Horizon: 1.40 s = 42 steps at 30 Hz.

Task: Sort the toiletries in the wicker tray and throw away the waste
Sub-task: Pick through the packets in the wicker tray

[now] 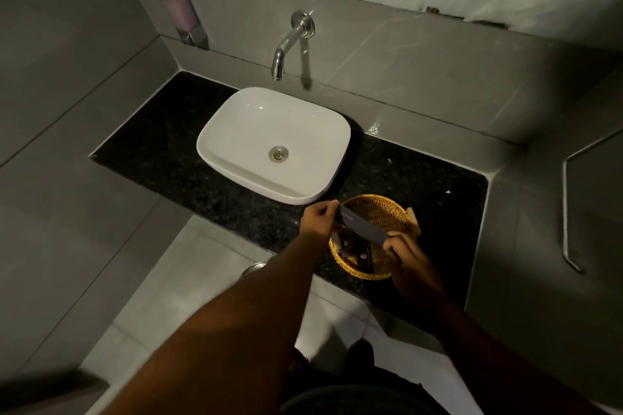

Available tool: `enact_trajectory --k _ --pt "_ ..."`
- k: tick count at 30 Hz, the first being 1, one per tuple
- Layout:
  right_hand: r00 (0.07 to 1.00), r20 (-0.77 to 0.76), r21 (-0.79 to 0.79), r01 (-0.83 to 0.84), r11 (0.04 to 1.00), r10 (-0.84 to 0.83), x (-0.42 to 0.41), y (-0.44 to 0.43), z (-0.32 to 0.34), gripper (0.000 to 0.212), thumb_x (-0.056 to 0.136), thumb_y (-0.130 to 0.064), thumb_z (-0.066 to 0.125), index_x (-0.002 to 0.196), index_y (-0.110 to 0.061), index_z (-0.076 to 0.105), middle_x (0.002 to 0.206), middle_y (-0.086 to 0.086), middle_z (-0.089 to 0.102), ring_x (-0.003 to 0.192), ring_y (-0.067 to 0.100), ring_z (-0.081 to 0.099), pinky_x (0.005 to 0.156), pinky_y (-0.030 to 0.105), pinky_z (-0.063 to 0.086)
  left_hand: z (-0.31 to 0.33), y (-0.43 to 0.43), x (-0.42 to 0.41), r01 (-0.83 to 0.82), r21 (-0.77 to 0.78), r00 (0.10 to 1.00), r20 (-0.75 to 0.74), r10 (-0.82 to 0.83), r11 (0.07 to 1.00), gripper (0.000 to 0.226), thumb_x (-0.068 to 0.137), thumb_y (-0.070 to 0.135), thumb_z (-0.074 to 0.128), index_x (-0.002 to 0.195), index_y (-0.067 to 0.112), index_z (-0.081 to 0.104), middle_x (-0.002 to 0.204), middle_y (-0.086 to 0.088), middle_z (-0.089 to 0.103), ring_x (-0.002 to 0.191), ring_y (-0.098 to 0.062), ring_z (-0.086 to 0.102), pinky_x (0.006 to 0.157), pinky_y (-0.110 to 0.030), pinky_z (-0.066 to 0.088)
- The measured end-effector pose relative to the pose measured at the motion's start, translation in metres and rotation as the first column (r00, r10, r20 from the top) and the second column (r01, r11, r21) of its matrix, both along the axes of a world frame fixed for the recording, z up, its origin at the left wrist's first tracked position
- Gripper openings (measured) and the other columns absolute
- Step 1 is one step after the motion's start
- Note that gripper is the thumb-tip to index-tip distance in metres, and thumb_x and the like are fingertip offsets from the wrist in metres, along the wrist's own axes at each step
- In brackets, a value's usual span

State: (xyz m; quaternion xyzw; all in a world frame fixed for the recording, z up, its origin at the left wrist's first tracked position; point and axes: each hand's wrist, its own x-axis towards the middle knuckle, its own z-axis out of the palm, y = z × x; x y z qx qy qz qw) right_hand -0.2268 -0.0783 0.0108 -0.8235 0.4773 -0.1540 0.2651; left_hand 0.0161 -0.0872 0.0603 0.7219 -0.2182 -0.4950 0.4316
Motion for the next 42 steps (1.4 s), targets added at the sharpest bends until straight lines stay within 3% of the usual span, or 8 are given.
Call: enact_trajectory --k 4,9,13,19,25,30,34,42 --pt "1.0 -0.013 -0.027 -0.006 1.0 0.005 0.006 0.0 0.0 0.043 0.107 -0.043 0.031 0.131 -0.022 0.06 0.13 0.0 0.06 0.112 0.013 0.061 0.09 0.025 0.048 0.007 0.01 0.007 -0.008 -0.005 0.999 0.049 0.008 1.0 0.035 0.11 0.02 0.057 0.115 -0.01 0.075 0.093 -0.023 0.072 0.068 -0.026 0.065 0.07 -0.036 0.058" --pt "0.999 -0.002 -0.093 -0.041 0.995 0.041 0.018 0.0 0.003 0.026 0.106 -0.015 0.048 0.127 -0.024 0.059 0.123 -0.005 0.063 0.105 0.003 0.058 0.083 -0.001 0.032 0.01 0.021 0.013 -0.097 0.019 0.991 0.092 0.095 0.995 0.033 0.112 0.02 0.05 0.12 -0.001 0.075 0.111 -0.028 0.077 0.096 -0.041 0.075 0.087 -0.047 0.064" --pt "0.998 0.044 0.002 -0.055 0.999 0.054 0.019 0.001 0.004 0.031 0.107 -0.021 0.046 0.136 -0.025 0.058 0.13 -0.004 0.062 0.109 0.006 0.059 0.088 0.012 0.041 0.009 0.029 0.02 -0.212 0.021 0.976 0.051 0.211 0.977 0.029 0.111 0.015 0.051 0.119 -0.001 0.073 0.112 -0.03 0.076 0.099 -0.047 0.075 0.09 -0.057 0.064" --pt "0.993 0.097 0.067 -0.073 0.995 0.066 0.026 0.001 0.006 0.042 0.105 -0.015 0.053 0.147 -0.019 0.057 0.14 0.001 0.061 0.126 0.014 0.06 0.104 0.029 0.051 0.008 0.04 0.022 -0.088 -0.019 0.994 0.06 0.089 0.996 0.034 0.102 0.03 0.071 0.105 -0.004 0.076 0.08 -0.016 0.071 0.055 -0.018 0.061 0.057 -0.03 0.055" --pt "0.981 0.192 0.184 -0.038 0.982 0.002 0.039 0.001 0.014 0.049 0.099 -0.009 0.062 0.146 -0.025 0.057 0.141 -0.002 0.063 0.129 0.006 0.054 0.109 0.032 0.051 0.021 0.043 0.026 -0.327 0.097 0.902 -0.265 0.341 0.94 0.042 0.11 0.038 0.053 0.098 0.002 0.072 0.091 -0.019 0.076 0.073 -0.031 0.075 0.06 -0.035 0.066" --pt "0.942 0.324 0.231 0.016 0.973 -0.093 0.064 0.009 0.022 0.047 0.093 -0.009 0.073 0.137 -0.023 0.064 0.137 -0.005 0.068 0.13 0.01 0.061 0.11 0.031 0.053 0.034 0.04 0.019 -0.029 0.123 0.948 -0.312 0.066 0.992 0.065 0.102 0.065 0.051 0.127 0.009 0.073 0.12 -0.018 0.079 0.113 -0.038 0.077 0.092 -0.045 0.063" --pt "0.899 0.412 0.276 0.031 0.961 -0.147 0.086 0.012 0.033 0.046 0.091 -0.009 0.077 0.133 -0.022 0.068 0.135 -0.007 0.069 0.126 0.005 0.063 0.108 0.024 0.053 0.039 0.038 0.01 -0.019 -0.028 0.922 -0.387 0.006 0.999 0.047 0.108 0.034 0.059 0.138 -0.002 0.061 0.135 -0.032 0.068 0.126 -0.049 0.068 0.109 -0.058 0.054" --pt "0.564 0.491 0.718 0.17 0.675 -0.664 0.097 -0.013 0.083 0.041 0.102 -0.052 0.057 0.133 -0.027 0.063 0.118 -0.002 0.073 0.099 0.02 0.077 0.072 0.022 0.061 0.06 0.035 0.027 0.508 -0.156 0.858 0.18 -0.481 0.847 0.016 0.106 0.032 0.062 0.106 0.022 0.075 0.091 -0.014 0.076 0.077 -0.033 0.072 0.072 -0.042 0.058"
